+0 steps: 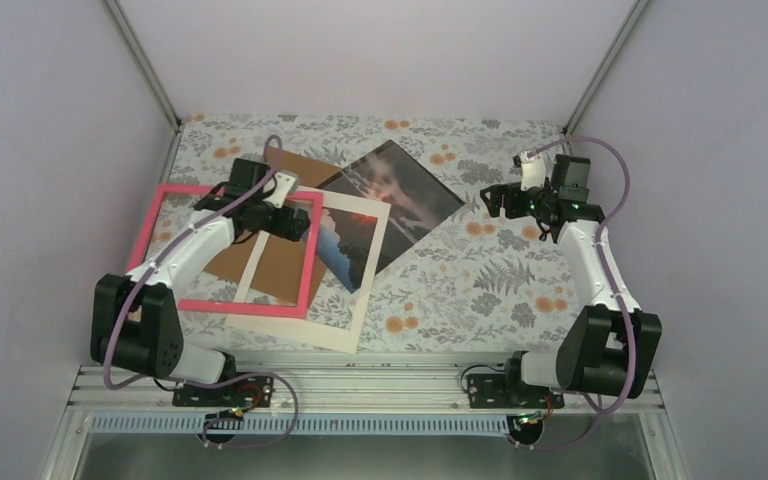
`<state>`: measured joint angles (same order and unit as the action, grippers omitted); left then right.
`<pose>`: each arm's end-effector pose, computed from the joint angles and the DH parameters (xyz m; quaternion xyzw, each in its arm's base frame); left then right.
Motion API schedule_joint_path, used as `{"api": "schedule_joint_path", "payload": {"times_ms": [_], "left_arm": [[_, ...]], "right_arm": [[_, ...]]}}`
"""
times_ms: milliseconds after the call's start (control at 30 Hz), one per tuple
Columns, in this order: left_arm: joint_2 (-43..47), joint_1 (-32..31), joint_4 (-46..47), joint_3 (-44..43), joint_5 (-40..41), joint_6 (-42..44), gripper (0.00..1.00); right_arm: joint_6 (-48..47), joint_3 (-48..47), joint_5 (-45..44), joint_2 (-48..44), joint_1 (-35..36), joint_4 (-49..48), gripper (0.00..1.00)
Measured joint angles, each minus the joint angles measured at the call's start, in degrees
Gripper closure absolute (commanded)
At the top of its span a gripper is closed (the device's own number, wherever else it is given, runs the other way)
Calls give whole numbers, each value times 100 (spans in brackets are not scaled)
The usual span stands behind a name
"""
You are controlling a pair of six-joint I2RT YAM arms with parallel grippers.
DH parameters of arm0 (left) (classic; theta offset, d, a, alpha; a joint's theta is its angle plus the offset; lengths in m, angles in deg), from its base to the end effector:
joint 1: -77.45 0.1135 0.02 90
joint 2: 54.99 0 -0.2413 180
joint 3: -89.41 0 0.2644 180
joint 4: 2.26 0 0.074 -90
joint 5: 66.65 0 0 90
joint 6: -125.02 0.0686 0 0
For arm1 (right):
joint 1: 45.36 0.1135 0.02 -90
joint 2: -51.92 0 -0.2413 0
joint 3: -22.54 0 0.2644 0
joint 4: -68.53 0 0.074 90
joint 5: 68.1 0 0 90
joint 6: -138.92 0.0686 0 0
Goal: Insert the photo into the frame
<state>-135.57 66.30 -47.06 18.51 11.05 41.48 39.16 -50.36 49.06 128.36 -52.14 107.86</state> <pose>0.3142 -0.0768 0.1923 0.1772 0.9307 -0.1143 0.2988 0.3277 -0.0074 0.2399 -0.1170 0.8882 0.1571 0.4155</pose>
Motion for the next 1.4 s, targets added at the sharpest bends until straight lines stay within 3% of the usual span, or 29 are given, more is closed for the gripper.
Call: {"api": "schedule_joint_path", "payload": {"times_ms": [233,433,933,1033,1100,1400], "left_arm": [[-675,-861,323,2,278,-308,8],[-1338,-1244,535,-2,612,-579,11],[-2221,-1384,911,-160,1392,-1005,48],[-2334,-1388,966,-291,1528,-1036,49],[-2402,-1388,968,-385,1602,-1036,58],[-2365,-1388,402,-649,1921,-1051,76]], "right_arm": [[85,129,-192,-33,9,-140,0],[107,155,-289,-42,9,-181,0],[107,155,-369,87,11,-225,0],[105,155,-361,166,11,-227,0],[107,155,-337,205,11,-227,0],[74,179,33,201,13,-446,0]]}}
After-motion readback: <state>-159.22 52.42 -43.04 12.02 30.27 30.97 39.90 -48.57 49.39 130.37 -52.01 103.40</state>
